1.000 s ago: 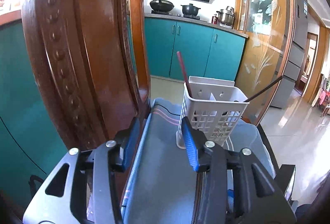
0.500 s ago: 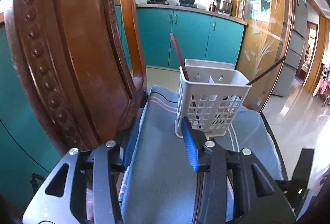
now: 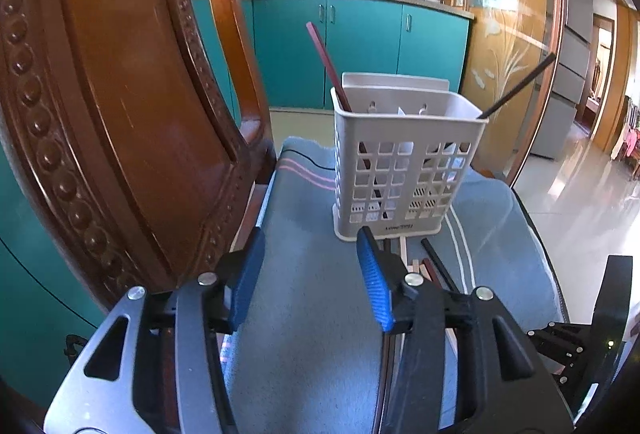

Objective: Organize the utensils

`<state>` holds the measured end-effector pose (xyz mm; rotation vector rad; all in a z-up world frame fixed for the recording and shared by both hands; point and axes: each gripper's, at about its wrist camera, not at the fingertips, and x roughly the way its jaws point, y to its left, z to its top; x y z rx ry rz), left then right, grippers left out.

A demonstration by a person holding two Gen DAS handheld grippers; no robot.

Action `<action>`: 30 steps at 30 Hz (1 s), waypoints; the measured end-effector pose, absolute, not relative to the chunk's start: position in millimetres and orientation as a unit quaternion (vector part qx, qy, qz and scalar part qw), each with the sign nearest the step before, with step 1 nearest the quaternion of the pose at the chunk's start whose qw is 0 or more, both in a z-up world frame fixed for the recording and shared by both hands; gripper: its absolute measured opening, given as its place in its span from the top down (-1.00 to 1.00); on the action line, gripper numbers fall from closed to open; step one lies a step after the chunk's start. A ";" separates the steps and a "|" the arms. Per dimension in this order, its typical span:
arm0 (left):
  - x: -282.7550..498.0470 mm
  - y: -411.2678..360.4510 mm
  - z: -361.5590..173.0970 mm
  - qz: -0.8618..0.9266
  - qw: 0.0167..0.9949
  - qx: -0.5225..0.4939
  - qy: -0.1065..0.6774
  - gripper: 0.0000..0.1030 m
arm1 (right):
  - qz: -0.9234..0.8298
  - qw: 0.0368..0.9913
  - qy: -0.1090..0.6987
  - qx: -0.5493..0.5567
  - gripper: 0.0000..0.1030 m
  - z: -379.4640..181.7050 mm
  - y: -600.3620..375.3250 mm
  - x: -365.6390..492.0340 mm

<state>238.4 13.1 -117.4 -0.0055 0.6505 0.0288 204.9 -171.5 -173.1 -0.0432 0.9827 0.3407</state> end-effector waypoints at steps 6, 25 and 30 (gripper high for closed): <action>239.6 15.5 -121.3 0.016 0.945 -0.004 0.327 0.04 | 0.195 0.860 0.471 -0.026 0.82 -172.5 -163.1 197.5; 246.3 16.9 -133.9 0.014 0.936 -0.008 0.352 0.02 | 0.117 0.867 0.478 0.087 0.89 -173.6 -207.7 197.8; 253.1 25.1 -136.0 0.012 0.931 -0.030 0.363 0.01 | 0.143 0.866 0.473 0.077 0.87 -168.0 -201.5 195.8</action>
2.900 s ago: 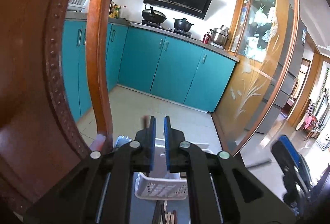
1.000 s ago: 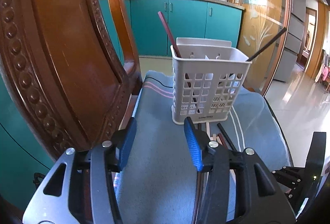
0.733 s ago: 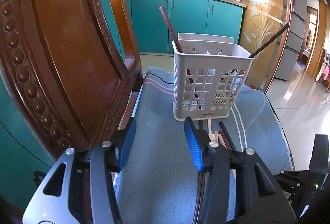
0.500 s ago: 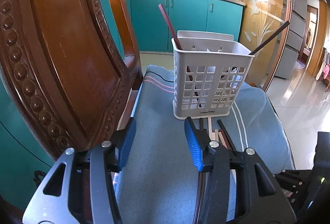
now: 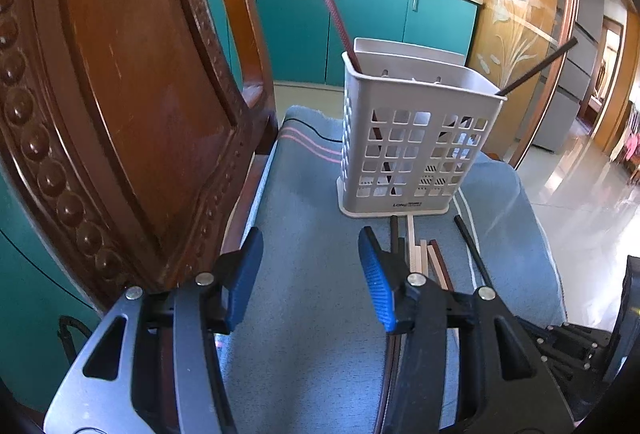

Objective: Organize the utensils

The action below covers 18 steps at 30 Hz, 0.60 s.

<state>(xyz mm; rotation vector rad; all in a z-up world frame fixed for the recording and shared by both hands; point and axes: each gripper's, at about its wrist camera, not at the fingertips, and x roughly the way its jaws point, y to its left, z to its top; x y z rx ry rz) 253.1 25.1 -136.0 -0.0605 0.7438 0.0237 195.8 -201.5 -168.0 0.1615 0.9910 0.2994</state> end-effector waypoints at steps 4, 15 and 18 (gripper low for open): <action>259.7 30.0 -140.0 0.011 0.926 -0.047 0.374 -0.01 | 0.146 0.874 0.460 0.047 0.62 -161.1 -193.2 196.2; 280.5 -0.5 -179.7 -0.044 0.893 -0.031 0.446 -0.08 | 0.158 0.868 0.471 -0.018 0.53 -151.3 -172.6 258.4; 286.3 -13.2 -199.9 -0.058 0.875 -0.011 0.481 -0.08 | 0.163 0.870 0.464 -0.015 0.52 -150.3 -173.7 261.1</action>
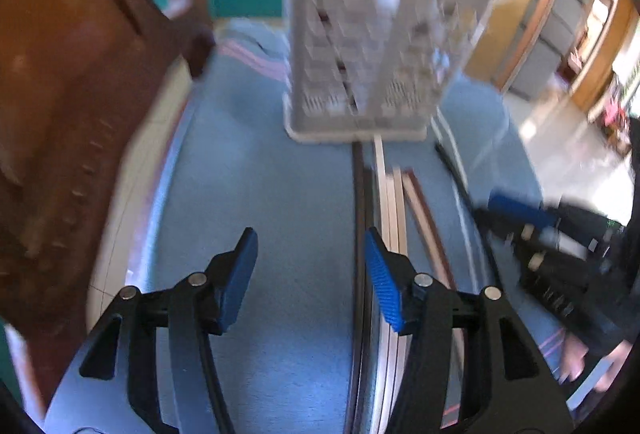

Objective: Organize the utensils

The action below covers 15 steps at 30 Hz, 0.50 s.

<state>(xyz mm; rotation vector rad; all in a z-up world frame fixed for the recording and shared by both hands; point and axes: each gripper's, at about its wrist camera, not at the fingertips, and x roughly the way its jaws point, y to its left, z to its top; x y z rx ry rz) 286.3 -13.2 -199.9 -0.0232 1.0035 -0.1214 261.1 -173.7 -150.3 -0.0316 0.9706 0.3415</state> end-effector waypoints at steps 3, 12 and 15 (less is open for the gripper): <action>288.1 -20.4 -215.0 -0.049 0.865 0.019 0.499 -0.08 | 0.171 0.865 0.472 -0.007 0.52 -154.0 -175.5 255.2; 294.6 -14.7 -224.9 -0.015 0.856 0.016 0.517 -0.04 | 0.155 0.865 0.476 -0.018 0.52 -162.8 -179.9 240.2; 288.6 -11.7 -214.6 -0.034 0.866 -0.008 0.499 -0.04 | 0.147 0.867 0.475 -0.018 0.51 -164.6 -182.7 238.9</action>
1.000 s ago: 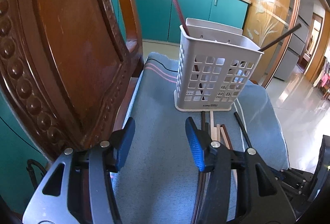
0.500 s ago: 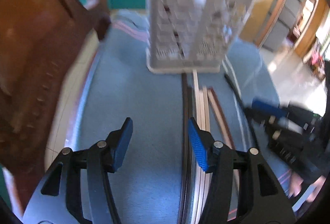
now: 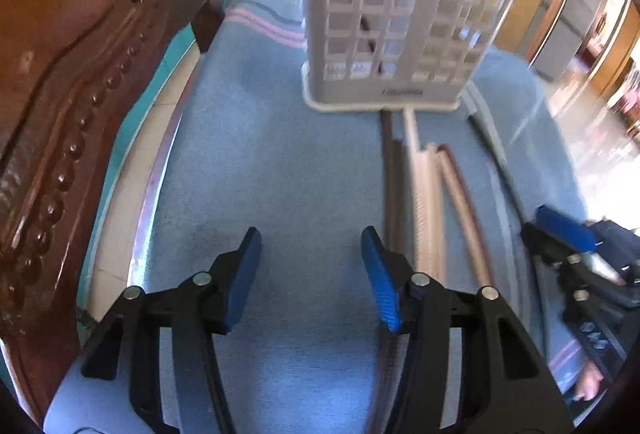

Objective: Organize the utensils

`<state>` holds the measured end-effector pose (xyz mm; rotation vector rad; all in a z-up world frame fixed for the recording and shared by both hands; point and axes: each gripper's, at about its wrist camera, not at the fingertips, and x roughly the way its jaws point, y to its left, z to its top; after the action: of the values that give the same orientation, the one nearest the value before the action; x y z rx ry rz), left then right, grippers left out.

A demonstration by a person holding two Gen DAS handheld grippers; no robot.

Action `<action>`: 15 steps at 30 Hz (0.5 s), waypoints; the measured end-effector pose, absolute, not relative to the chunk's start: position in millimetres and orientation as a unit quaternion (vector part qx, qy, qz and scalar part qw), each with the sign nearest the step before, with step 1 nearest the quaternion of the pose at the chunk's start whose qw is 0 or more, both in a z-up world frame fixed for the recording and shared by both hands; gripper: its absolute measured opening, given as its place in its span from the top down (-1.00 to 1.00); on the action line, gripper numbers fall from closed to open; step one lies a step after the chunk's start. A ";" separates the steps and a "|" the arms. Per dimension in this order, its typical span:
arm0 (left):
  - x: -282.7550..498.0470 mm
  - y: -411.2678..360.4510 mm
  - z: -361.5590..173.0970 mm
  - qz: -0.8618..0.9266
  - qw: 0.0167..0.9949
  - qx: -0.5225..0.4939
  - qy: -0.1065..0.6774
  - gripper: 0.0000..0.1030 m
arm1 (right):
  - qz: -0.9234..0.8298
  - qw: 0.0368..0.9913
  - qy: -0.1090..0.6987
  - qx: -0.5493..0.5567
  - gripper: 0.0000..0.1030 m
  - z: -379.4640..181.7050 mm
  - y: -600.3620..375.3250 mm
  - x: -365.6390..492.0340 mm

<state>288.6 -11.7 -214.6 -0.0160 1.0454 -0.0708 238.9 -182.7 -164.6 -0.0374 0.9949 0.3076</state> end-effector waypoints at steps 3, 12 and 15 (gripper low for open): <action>283.8 -18.6 -210.2 -0.053 0.866 -0.003 0.496 -0.04 | 0.144 0.866 0.479 -0.011 0.50 -165.7 -184.0 239.8; 271.3 -23.4 -221.5 -0.042 0.860 0.015 0.509 -0.06 | 0.138 0.866 0.480 -0.023 0.42 -170.1 -175.5 241.5; 276.0 -14.7 -226.0 -0.030 0.854 0.014 0.520 -0.02 | 0.137 0.865 0.482 -0.023 0.42 -171.4 -175.3 241.8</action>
<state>276.0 -14.7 -226.0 0.0301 1.0929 -0.0631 241.8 -175.3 -171.4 -0.0481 1.0093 0.2871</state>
